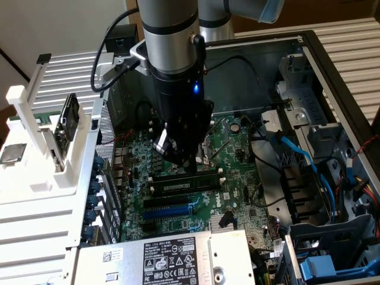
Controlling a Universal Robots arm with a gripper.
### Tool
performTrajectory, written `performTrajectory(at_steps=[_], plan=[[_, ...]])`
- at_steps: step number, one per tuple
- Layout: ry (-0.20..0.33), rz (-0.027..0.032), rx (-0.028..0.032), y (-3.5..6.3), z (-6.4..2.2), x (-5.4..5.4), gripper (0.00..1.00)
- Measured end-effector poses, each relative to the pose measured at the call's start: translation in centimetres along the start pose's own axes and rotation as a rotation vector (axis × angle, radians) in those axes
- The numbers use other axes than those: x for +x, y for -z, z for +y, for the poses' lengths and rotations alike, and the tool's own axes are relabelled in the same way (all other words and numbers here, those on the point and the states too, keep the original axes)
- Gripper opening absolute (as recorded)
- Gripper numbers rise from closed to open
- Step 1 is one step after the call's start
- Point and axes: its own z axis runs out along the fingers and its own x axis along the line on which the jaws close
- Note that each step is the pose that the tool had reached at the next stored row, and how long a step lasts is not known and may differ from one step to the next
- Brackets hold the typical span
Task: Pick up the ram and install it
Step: 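Press down the ram until it locks into place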
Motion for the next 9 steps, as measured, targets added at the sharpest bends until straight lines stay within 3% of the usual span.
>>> performTrajectory(at_steps=[9], plan=[[-0.1, 0.0063, -0.0014, 0.0, 0.0, 0.0, 0.1]])
